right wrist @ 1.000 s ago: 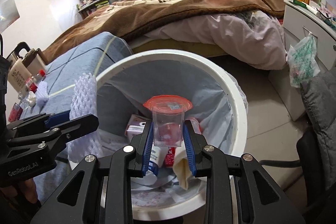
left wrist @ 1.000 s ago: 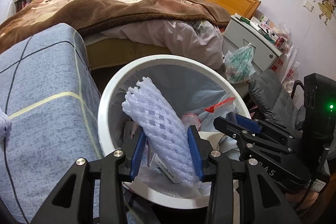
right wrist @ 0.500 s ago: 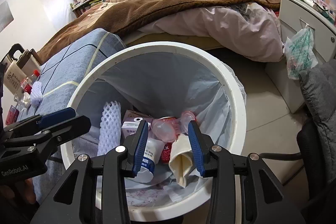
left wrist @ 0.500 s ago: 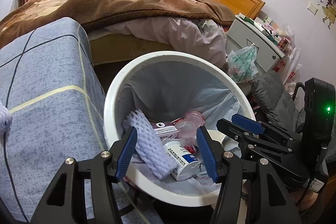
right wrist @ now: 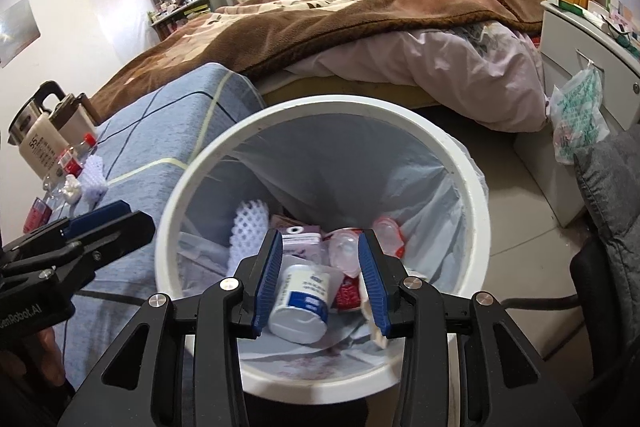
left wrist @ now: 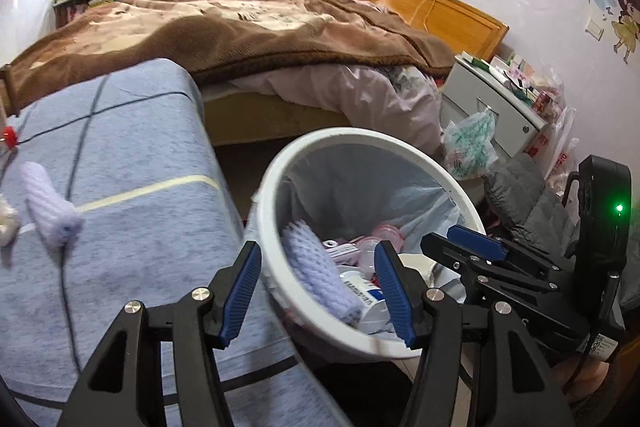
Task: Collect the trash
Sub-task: 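Move both open tools back over the bed toward the red can and tissue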
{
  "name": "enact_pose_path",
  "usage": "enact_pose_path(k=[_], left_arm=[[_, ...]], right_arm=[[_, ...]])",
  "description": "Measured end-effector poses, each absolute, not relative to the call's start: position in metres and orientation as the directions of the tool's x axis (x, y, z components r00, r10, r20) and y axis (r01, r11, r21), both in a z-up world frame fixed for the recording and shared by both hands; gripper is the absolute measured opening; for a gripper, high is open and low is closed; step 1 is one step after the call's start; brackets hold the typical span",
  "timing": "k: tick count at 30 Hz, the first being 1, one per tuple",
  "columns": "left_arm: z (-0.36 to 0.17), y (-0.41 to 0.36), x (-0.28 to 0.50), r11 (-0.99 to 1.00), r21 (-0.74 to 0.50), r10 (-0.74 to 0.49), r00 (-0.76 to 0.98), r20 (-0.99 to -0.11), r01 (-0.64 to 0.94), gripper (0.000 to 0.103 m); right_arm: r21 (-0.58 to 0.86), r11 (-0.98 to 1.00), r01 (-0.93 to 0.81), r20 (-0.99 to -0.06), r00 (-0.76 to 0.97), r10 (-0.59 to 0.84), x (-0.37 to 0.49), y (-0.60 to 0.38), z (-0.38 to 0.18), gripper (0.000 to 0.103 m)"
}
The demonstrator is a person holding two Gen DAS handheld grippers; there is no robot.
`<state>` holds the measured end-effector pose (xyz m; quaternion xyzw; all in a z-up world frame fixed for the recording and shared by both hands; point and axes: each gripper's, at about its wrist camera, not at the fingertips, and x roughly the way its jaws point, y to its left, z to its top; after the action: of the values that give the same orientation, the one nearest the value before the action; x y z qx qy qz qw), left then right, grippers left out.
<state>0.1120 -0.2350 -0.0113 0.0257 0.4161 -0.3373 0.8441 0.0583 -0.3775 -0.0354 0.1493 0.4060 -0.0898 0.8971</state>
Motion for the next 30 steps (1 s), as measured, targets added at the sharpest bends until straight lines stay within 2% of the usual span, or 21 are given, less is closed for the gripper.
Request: enact_pose_path(k=[14, 30], left_arm=[[-0.002, -0.151, 0.116, 0.850, -0.233, -0.488, 0.537, -0.688, 0.473, 0.062], [-0.001, -0.036, 0.127, 0.934, -0.231, -0.357, 0.648, -0.673, 0.273, 0.063]], right_arm=[[0.218, 0.963, 0.159, -0.718, 0.695, 0.048, 0.077, -0.311, -0.019, 0.041], [0.198, 0.980, -0.039, -0.715, 0.677, 0.172, 0.122, -0.212, -0.014, 0.041]])
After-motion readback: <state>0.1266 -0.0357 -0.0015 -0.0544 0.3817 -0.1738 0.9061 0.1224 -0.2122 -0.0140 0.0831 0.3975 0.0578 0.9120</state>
